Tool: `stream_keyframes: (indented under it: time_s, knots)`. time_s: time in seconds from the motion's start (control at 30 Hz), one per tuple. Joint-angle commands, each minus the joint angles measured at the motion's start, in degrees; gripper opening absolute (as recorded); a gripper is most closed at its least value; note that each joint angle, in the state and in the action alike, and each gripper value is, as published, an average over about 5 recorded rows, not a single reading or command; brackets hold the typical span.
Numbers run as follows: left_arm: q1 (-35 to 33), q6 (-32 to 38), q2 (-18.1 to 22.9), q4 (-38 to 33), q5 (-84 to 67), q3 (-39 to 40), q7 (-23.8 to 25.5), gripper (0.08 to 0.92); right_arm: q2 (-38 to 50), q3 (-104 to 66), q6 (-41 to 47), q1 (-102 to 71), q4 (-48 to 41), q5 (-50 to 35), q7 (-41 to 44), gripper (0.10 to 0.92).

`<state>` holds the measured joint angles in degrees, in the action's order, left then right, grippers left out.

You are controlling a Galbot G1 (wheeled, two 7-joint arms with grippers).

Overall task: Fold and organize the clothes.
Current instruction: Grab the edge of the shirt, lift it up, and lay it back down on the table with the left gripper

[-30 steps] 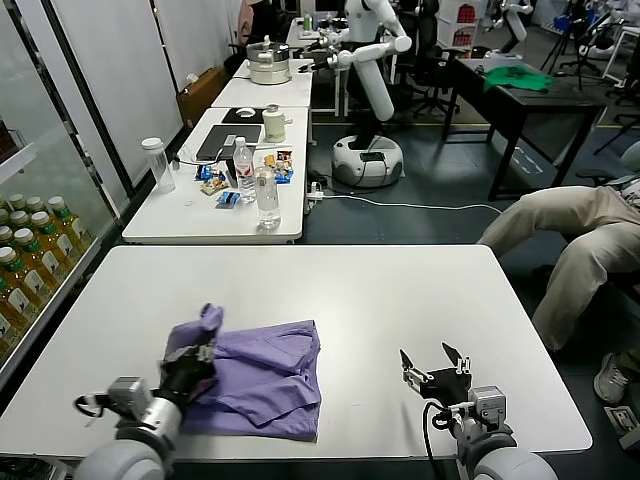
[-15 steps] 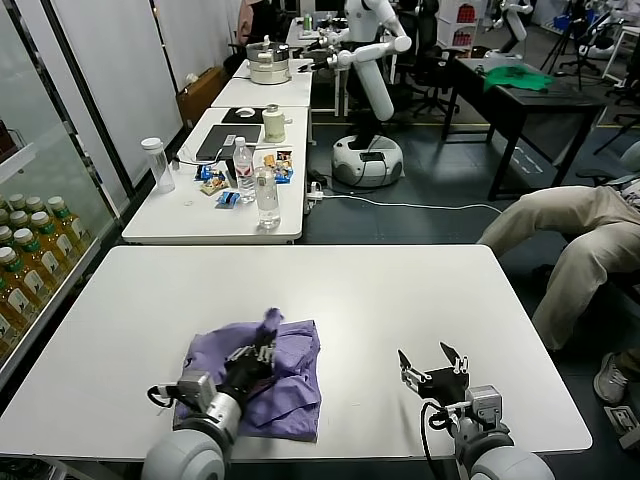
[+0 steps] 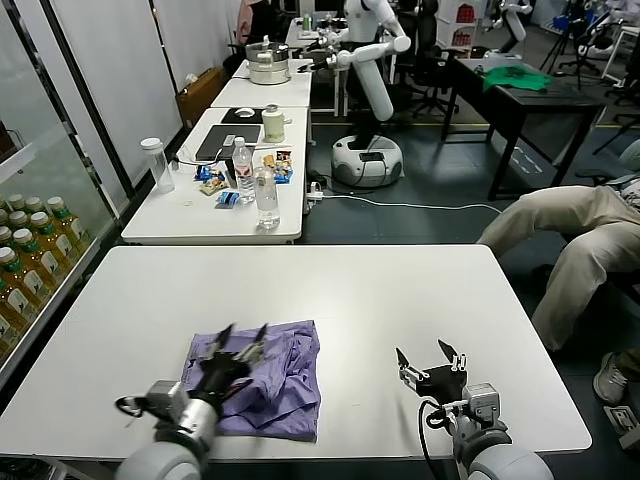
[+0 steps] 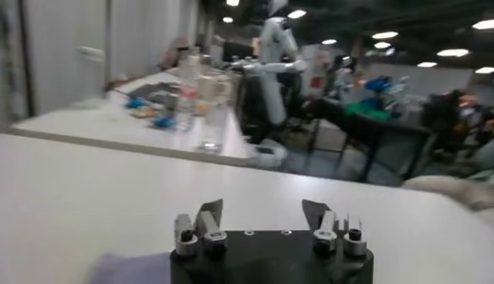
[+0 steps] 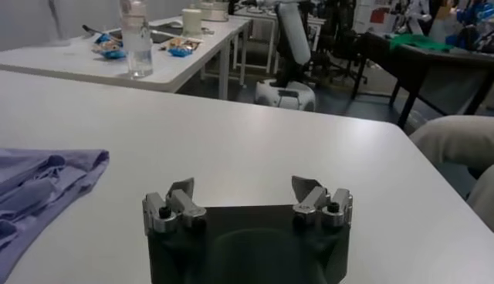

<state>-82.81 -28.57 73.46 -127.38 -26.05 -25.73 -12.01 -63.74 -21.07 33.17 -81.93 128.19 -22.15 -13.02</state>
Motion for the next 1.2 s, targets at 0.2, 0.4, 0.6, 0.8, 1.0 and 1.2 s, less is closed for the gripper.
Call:
stream_keyframes:
  time_s: [0.2,0.4,0.6,0.8,1.0,1.2]
  knots:
    - [-7.40,-0.49,-2.96,9.12,0.34,-14.05,0.05,0.820,-0.23,-1.30,-0.06,-1.06,-0.01,0.25,0.12,0.823]
    - [-5.27,-0.97,-2.66,10.40,-3.31,-12.66,4.43,0.823,-0.22,-2.39,-0.05,-1.89,0.65,0.36,0.08,0.823]
    - [-3.31,-1.69,-2.61,12.59,-4.19,-11.72,4.88,0.823,-0.30,-2.29,-0.03,-1.95,1.00,0.88,0.00,0.823]
    - [-3.26,-1.96,-2.76,12.98,-6.74,-11.75,5.60,0.740,-0.29,-1.70,-0.01,-1.17,0.68,1.06,-0.07,0.823]
    - [-3.60,-1.96,-2.03,12.63,-7.04,-11.09,6.00,0.585,-0.38,-0.86,0.00,-0.51,0.30,1.28,-0.05,0.823]
    - [-3.81,-1.15,-1.26,10.98,-6.17,-10.97,6.00,0.411,-0.58,-0.72,-0.02,-0.24,-0.06,1.33,-0.01,0.823]
